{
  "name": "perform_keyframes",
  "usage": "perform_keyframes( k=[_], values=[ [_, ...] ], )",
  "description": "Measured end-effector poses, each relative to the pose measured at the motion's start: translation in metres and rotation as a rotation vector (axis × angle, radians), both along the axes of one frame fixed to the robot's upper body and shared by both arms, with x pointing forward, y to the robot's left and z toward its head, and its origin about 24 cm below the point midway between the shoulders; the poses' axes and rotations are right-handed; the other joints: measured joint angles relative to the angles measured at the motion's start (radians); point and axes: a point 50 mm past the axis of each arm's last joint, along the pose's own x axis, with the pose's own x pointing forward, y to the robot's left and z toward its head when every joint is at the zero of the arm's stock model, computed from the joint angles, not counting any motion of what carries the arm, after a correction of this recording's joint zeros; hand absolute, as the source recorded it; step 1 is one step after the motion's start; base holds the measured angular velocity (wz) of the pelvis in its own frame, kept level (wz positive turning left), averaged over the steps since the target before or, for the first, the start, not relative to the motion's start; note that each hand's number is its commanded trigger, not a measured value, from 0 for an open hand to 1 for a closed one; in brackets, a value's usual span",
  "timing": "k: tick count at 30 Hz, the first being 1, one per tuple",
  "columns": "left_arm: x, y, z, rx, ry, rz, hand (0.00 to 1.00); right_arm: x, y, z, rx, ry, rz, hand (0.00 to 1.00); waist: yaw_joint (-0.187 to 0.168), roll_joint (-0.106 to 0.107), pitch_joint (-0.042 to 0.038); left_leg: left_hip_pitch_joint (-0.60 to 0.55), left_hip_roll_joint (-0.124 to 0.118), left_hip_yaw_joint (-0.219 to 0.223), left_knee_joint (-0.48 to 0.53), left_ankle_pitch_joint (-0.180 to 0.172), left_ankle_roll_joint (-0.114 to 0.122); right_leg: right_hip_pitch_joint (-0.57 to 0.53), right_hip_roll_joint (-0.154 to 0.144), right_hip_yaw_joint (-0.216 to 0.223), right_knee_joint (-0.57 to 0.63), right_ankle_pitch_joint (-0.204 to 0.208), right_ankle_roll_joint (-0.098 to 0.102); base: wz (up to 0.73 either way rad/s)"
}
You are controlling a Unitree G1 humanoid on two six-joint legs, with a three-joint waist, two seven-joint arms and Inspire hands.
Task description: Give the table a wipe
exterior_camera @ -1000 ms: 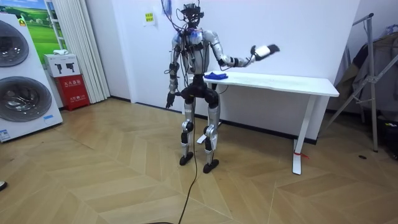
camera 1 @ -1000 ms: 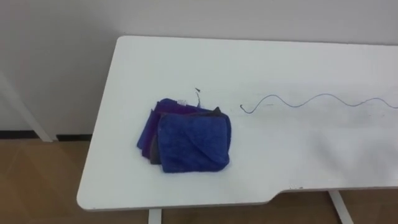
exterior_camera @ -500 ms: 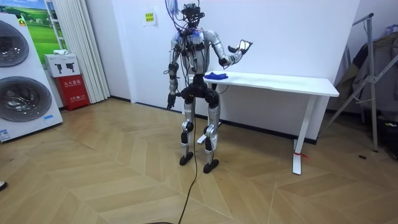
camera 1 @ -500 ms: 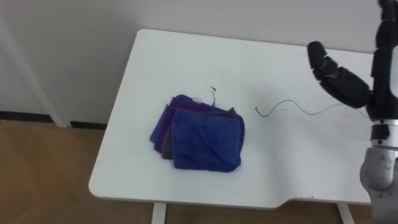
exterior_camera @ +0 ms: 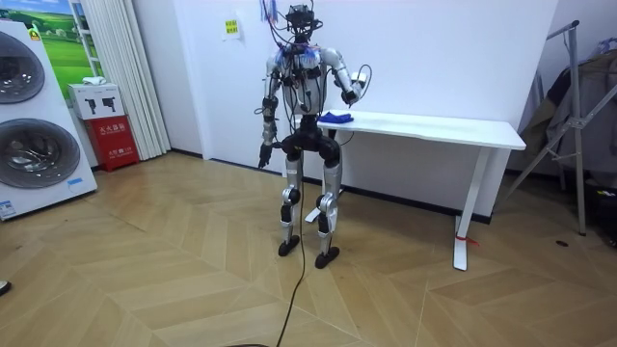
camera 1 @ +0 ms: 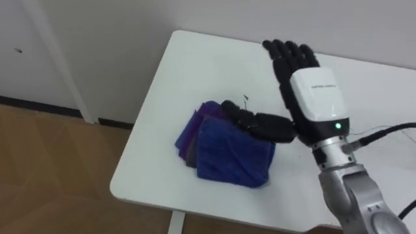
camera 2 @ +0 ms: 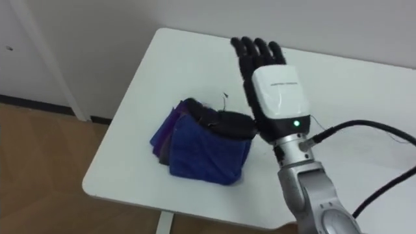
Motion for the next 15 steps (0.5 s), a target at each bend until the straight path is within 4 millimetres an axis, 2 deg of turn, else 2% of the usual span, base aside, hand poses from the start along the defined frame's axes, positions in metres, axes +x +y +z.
perform_keyframes(
  k=[2,5,8,10,15],
  values=[
    [0.001,-0.002,0.000,-0.005,0.000,-0.009,0.00,-0.003,0.006,-0.017,-0.036,0.075,0.012,0.00,-0.002,0.003,0.0011,-0.008,-0.003,-0.010,0.001,0.000,0.000,0.000,-0.002,0.001,-0.001,0.000,0.000,0.11],
    [0.007,-0.002,0.000,-0.006,-0.012,-0.013,0.00,-0.004,0.007,-0.023,-0.099,0.120,0.025,0.00,0.000,0.013,0.0038,-0.021,-0.004,-0.012,0.002,0.000,0.000,-0.013,-0.003,0.001,0.000,0.000,0.000,0.02],
    [0.008,-0.003,0.000,-0.008,-0.020,-0.015,0.00,-0.005,0.007,-0.025,-0.129,0.124,0.030,0.00,-0.003,0.023,-0.0028,-0.024,-0.004,-0.012,0.004,0.000,0.000,-0.015,-0.002,0.000,0.000,0.000,0.000,0.00],
    [0.009,-0.004,0.000,-0.010,-0.025,-0.023,0.00,-0.007,0.005,-0.034,-0.143,0.159,0.023,0.00,-0.002,0.030,-0.0088,-0.023,-0.004,-0.012,0.007,0.000,0.000,-0.013,-0.002,0.000,0.000,0.000,0.000,0.00],
    [0.009,-0.004,0.000,-0.011,-0.030,-0.025,0.00,-0.015,0.002,-0.059,-0.160,0.273,0.008,0.00,-0.002,0.027,-0.0087,-0.017,-0.004,-0.012,0.006,0.000,0.000,-0.007,-0.002,0.002,0.000,0.000,0.000,-0.01]
  ],
)
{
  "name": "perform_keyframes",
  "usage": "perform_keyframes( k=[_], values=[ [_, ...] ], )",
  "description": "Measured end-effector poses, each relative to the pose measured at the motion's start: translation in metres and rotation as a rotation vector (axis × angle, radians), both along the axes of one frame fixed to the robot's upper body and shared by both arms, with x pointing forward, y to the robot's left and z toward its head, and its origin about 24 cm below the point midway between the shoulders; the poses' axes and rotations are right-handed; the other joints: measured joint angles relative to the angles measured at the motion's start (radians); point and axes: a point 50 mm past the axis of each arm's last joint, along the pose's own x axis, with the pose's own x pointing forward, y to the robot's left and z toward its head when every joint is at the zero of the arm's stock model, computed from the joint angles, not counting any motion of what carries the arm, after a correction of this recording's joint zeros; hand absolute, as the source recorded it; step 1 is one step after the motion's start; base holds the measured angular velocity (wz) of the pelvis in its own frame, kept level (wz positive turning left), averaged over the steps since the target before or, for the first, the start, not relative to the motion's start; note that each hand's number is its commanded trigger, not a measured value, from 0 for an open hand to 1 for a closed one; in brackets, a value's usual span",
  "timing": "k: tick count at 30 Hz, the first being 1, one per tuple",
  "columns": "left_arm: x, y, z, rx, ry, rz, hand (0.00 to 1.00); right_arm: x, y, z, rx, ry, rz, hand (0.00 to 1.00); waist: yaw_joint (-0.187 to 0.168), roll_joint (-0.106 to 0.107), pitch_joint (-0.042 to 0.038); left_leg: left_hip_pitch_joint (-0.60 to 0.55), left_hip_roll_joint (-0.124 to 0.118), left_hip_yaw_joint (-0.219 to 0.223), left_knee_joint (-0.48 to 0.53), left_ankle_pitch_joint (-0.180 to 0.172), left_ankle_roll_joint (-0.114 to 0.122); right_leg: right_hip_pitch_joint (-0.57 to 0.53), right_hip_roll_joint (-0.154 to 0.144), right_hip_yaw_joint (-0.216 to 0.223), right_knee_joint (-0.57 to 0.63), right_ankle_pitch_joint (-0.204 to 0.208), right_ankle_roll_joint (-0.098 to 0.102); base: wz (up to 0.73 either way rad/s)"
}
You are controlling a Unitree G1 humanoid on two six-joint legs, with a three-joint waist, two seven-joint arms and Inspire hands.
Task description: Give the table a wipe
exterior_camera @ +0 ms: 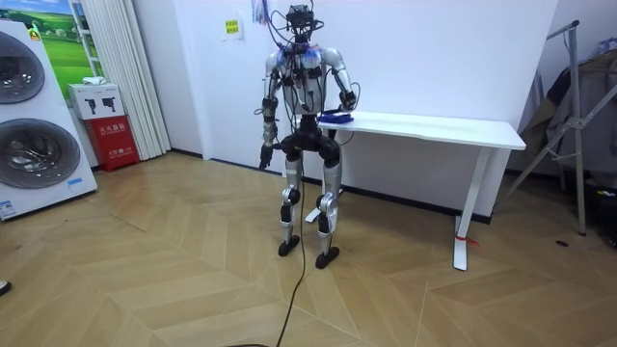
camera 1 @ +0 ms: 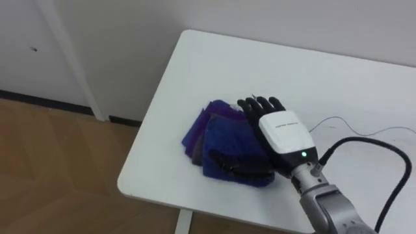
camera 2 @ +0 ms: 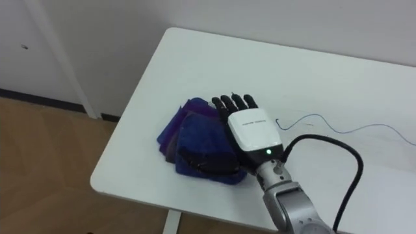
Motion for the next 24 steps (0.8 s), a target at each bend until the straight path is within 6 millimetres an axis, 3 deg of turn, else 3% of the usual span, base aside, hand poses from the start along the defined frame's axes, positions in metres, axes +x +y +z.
perform_keyframes(
  k=[11,15,16,24],
  values=[
    [-0.007,0.001,-0.001,0.000,0.020,0.006,0.00,-0.006,-0.002,-0.008,-0.009,0.053,-0.004,0.00,-0.001,-0.019,0.0079,0.001,0.000,0.000,0.000,0.000,0.000,0.004,-0.001,-0.003,0.000,0.000,0.000,0.00],
    [-0.008,0.001,-0.001,0.002,0.021,0.007,0.00,-0.011,-0.004,-0.013,-0.011,0.072,-0.009,0.00,-0.007,-0.015,0.0084,0.002,-0.001,-0.007,-0.001,0.000,0.000,0.009,-0.001,-0.013,0.000,0.000,0.000,0.06],
    [-0.008,0.001,-0.001,0.002,0.021,0.006,0.00,-0.011,-0.004,-0.014,-0.012,0.072,-0.009,1.00,-0.009,-0.013,0.0070,0.003,-0.001,-0.009,-0.001,0.000,0.000,0.012,-0.001,-0.016,-0.001,0.000,0.000,0.08],
    [-0.006,0.003,0.001,0.005,0.009,0.008,0.00,-0.011,-0.012,-0.017,0.001,0.032,-0.049,1.00,-0.008,-0.009,0.0032,0.017,-0.004,-0.022,-0.002,0.000,0.000,0.034,-0.002,-0.019,-0.010,0.000,0.000,0.04]
  ],
)
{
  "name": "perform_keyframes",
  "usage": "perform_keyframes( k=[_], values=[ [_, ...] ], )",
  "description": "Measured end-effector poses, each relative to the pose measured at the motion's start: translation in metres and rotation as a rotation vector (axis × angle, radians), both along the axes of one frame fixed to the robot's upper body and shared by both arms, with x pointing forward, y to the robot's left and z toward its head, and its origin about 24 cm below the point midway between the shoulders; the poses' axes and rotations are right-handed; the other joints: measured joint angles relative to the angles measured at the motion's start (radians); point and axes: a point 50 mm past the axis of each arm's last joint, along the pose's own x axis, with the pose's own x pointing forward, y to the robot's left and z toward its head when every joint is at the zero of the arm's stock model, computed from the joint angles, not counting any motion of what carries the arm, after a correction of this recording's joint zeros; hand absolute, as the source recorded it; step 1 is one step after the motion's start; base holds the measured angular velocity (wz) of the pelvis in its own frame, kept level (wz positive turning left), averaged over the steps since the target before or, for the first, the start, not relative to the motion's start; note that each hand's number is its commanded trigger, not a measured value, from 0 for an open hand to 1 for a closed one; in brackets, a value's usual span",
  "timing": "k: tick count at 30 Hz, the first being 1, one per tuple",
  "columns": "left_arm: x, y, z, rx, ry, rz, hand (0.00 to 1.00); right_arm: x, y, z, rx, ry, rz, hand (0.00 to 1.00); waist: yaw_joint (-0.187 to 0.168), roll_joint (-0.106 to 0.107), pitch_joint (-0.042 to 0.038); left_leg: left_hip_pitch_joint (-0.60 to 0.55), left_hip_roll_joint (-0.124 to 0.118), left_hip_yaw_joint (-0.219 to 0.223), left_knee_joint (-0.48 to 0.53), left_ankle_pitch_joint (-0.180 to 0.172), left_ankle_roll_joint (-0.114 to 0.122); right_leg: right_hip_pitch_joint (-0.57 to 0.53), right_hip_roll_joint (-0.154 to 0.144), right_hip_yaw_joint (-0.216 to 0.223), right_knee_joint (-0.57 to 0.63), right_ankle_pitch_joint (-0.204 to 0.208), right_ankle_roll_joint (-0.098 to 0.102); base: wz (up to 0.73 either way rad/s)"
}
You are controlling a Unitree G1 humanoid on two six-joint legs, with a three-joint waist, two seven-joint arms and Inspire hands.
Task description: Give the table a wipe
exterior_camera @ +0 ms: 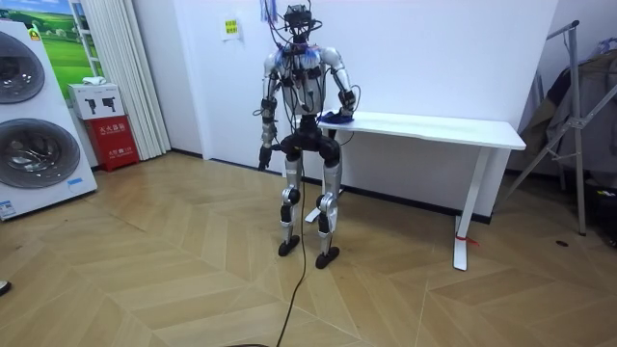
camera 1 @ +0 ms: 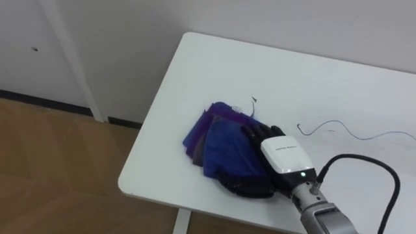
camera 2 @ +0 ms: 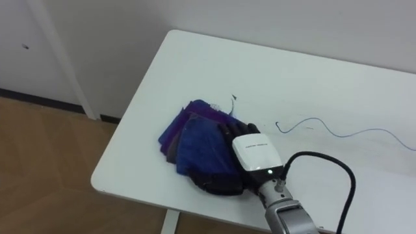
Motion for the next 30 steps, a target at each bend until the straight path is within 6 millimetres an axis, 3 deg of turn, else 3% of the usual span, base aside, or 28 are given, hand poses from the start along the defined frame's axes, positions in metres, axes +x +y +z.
perform_keyframes(
  k=[7,14,19,24,28,30],
  values=[
    [0.000,0.003,0.002,0.025,-0.002,-0.027,0.00,0.012,-0.016,0.003,0.018,-0.094,-0.084,1.00,0.001,-0.002,-0.0038,0.001,-0.001,-0.028,0.002,0.000,0.000,0.017,0.000,-0.048,-0.005,0.000,0.000,0.13],
    [-0.005,0.005,0.003,0.038,0.005,-0.035,0.00,0.007,-0.025,0.001,0.023,-0.104,-0.129,1.00,-0.012,-0.015,-0.0144,-0.010,-0.002,-0.041,0.007,0.000,0.000,0.016,-0.003,-0.065,-0.005,0.000,0.000,0.07],
    [-0.005,0.004,0.005,0.025,-0.006,-0.041,0.00,0.008,-0.025,0.001,0.056,-0.081,-0.145,1.00,-0.022,-0.016,-0.0142,-0.007,-0.002,-0.044,0.007,0.000,0.000,0.020,-0.003,-0.052,-0.006,0.000,0.000,0.02],
    [-0.006,0.001,0.004,0.013,-0.005,-0.043,0.00,0.017,-0.023,0.005,0.073,-0.063,-0.146,1.00,-0.010,-0.013,-0.0100,-0.011,-0.001,-0.048,0.009,0.001,-0.002,0.014,0.000,-0.042,-0.005,0.000,0.000,-0.03],
    [-0.007,-0.002,0.003,0.006,0.004,-0.045,0.00,0.035,-0.025,0.010,0.127,-0.032,-0.186,1.00,0.012,-0.010,0.0104,-0.011,-0.001,-0.038,0.006,0.004,-0.007,0.011,0.000,-0.044,-0.005,0.000,0.000,-0.07],
    [-0.012,-0.002,0.002,0.006,0.025,-0.034,0.00,0.047,-0.027,0.012,0.153,-0.014,-0.209,1.00,0.018,-0.010,0.0137,-0.015,-0.001,-0.040,0.005,0.005,-0.008,0.006,0.000,-0.043,-0.004,0.000,0.000,-0.02]
  ],
)
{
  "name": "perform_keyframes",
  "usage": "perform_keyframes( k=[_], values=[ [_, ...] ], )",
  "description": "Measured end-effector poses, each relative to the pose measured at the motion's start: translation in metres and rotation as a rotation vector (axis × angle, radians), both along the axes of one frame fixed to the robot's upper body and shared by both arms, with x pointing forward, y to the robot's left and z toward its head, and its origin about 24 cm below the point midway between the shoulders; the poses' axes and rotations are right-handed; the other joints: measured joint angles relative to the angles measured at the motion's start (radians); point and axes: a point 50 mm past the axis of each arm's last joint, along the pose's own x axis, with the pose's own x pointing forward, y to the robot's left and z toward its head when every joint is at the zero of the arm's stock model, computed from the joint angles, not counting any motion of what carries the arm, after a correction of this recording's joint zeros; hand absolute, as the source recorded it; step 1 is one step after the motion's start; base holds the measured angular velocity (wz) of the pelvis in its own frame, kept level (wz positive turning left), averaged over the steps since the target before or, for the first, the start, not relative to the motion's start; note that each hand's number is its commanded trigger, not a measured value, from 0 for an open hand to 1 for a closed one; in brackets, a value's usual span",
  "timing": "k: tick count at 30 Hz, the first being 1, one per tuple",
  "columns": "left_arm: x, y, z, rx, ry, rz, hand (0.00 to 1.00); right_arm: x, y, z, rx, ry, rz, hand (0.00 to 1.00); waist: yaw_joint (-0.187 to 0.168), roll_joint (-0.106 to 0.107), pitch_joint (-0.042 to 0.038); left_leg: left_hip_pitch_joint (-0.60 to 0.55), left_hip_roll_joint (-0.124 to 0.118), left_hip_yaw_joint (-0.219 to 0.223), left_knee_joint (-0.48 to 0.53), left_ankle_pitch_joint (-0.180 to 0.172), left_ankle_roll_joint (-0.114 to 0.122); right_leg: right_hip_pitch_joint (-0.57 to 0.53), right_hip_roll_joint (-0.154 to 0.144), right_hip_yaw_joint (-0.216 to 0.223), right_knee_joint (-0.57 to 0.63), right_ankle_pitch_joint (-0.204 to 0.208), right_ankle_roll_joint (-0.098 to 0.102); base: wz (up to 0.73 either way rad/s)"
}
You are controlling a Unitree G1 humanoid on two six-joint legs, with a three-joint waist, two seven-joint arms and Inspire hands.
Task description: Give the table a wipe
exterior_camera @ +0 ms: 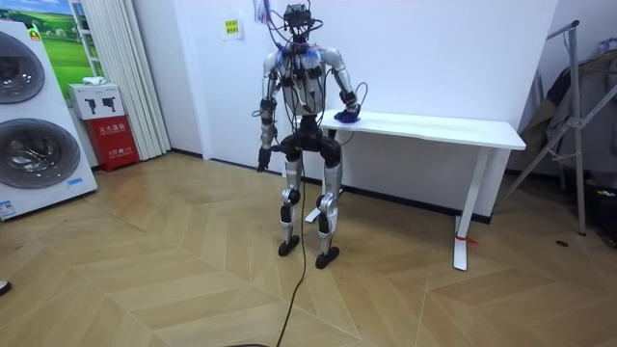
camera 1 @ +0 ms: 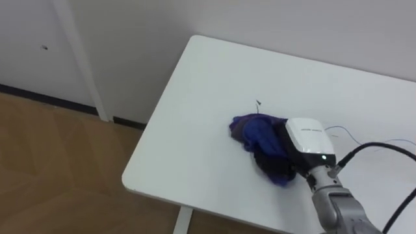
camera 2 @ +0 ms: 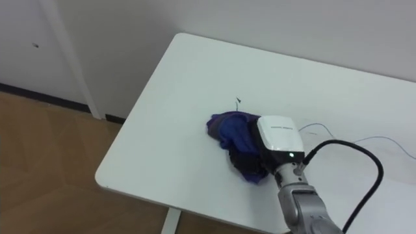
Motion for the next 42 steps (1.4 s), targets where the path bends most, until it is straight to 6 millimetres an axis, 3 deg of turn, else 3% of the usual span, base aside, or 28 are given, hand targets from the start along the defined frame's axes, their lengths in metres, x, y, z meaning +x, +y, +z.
perform_keyframes(
  k=[3,6,9,11,13,14,15,17,21,22,26,32,36,38,39,41,42],
  values=[
    [-0.006,0.001,0.000,-0.001,0.022,0.013,0.00,0.017,-0.011,0.001,0.055,0.022,-0.069,1.00,0.006,-0.001,-0.0010,-0.019,0.000,-0.006,0.012,0.001,-0.001,-0.011,0.000,-0.009,0.001,0.000,0.000,0.10],
    [-0.010,0.004,0.000,-0.017,0.037,0.045,0.00,0.024,-0.036,-0.001,0.094,0.036,-0.175,1.00,0.005,0.000,-0.0039,-0.034,-0.004,-0.030,0.028,0.001,-0.002,-0.011,-0.003,-0.042,0.001,0.000,0.000,0.31],
    [-0.017,0.009,0.002,-0.014,0.049,0.072,0.00,0.020,-0.073,-0.003,0.080,0.033,-0.324,1.00,0.005,0.012,-0.0150,-0.041,-0.009,-0.051,0.035,0.003,0.000,-0.010,-0.007,-0.063,0.000,0.000,0.000,0.25],
    [-0.022,0.010,0.002,-0.009,0.060,0.084,0.00,0.010,-0.100,-0.004,0.091,0.012,-0.443,1.00,-0.007,0.024,-0.0248,-0.041,-0.014,-0.059,0.036,0.005,0.003,-0.006,-0.012,-0.077,-0.001,0.000,0.000,0.15],
    [-0.027,0.016,0.004,0.006,0.064,0.107,0.00,0.000,-0.119,-0.006,0.099,0.008,-0.528,1.00,-0.020,0.031,-0.0239,-0.029,-0.018,-0.074,0.034,0.006,0.004,0.009,-0.013,-0.078,-0.002,0.000,0.000,0.19],
    [-0.028,0.022,0.006,0.021,0.058,0.133,0.00,-0.011,-0.132,-0.010,0.097,0.018,-0.587,1.00,-0.023,0.031,-0.0276,-0.016,-0.018,-0.074,0.029,0.006,0.004,0.021,-0.014,-0.076,-0.002,0.000,0.000,0.18],
    [-0.029,0.024,0.007,0.029,0.055,0.144,0.00,-0.019,-0.138,-0.014,0.086,0.035,-0.612,1.00,-0.027,0.024,-0.0247,-0.010,-0.017,-0.075,0.027,0.006,0.004,0.028,-0.014,-0.077,-0.002,0.000,0.000,0.16],
    [-0.031,0.032,0.010,0.049,0.045,0.169,0.00,-0.041,-0.160,-0.017,0.049,0.052,-0.693,1.00,-0.040,0.022,-0.0314,-0.010,-0.017,-0.073,0.027,0.006,0.004,0.033,-0.014,-0.076,-0.001,0.000,0.000,0.09],
    [-0.033,0.039,0.013,0.067,0.047,0.175,0.00,-0.072,-0.178,-0.026,0.059,0.076,-0.815,1.00,-0.055,0.000,-0.0267,0.002,-0.016,-0.069,0.025,0.006,0.003,0.041,-0.013,-0.075,-0.002,0.000,0.000,-0.04],
    [-0.033,0.039,0.013,0.069,0.046,0.177,0.00,-0.081,-0.183,-0.029,0.046,0.101,-0.840,1.00,-0.063,-0.006,-0.0290,0.005,-0.015,-0.064,0.025,0.006,0.004,0.042,-0.013,-0.075,-0.001,0.000,0.000,-0.13],
    [-0.031,0.042,0.014,0.073,0.040,0.174,0.00,-0.096,-0.197,-0.030,0.007,0.146,-0.882,1.00,-0.075,-0.011,-0.0288,0.007,-0.014,-0.036,0.026,0.005,0.004,0.039,-0.014,-0.051,0.000,0.000,0.000,-0.21],
    [-0.034,0.041,0.013,0.070,0.041,0.186,0.00,-0.106,-0.201,-0.030,-0.037,0.164,-0.906,1.00,-0.092,-0.010,-0.0297,0.016,-0.014,-0.028,0.029,0.006,0.002,0.051,-0.013,-0.053,0.002,0.000,0.000,-0.08],
    [-0.039,0.033,0.009,0.047,0.065,0.195,0.00,-0.095,-0.195,-0.026,-0.087,0.168,-0.859,1.00,-0.085,-0.002,-0.0260,0.019,-0.012,-0.021,0.035,0.007,0.001,0.049,-0.013,-0.049,0.012,0.000,0.000,-0.12],
    [-0.033,0.029,0.007,0.029,0.067,0.170,0.00,-0.074,-0.180,-0.021,-0.143,0.173,-0.743,1.00,-0.038,0.007,-0.0229,0.019,-0.002,0.013,0.028,0.011,-0.004,0.019,-0.010,-0.031,0.034,0.002,-0.005,-0.43],
    [-0.033,0.029,0.007,0.025,0.069,0.166,0.00,-0.065,-0.174,-0.018,-0.163,0.172,-0.693,1.00,-0.031,0.005,-0.0228,0.018,0.000,0.020,0.028,0.012,-0.005,0.014,-0.008,-0.025,0.036,0.003,-0.007,-0.41],
    [-0.032,0.028,0.007,0.013,0.073,0.151,0.00,-0.021,-0.130,-0.004,-0.211,0.126,-0.436,1.00,-0.001,0.006,-0.0223,0.009,0.009,0.033,0.027,0.017,-0.010,-0.004,-0.003,-0.019,0.037,0.010,-0.017,-0.20],
    [-0.031,0.028,0.007,0.010,0.071,0.150,0.00,-0.008,-0.116,0.002,-0.221,0.109,-0.367,1.00,0.007,0.005,-0.0214,0.005,0.010,0.032,0.027,0.019,-0.011,-0.008,-0.002,-0.020,0.038,0.011,-0.018,0.00]
  ],
)
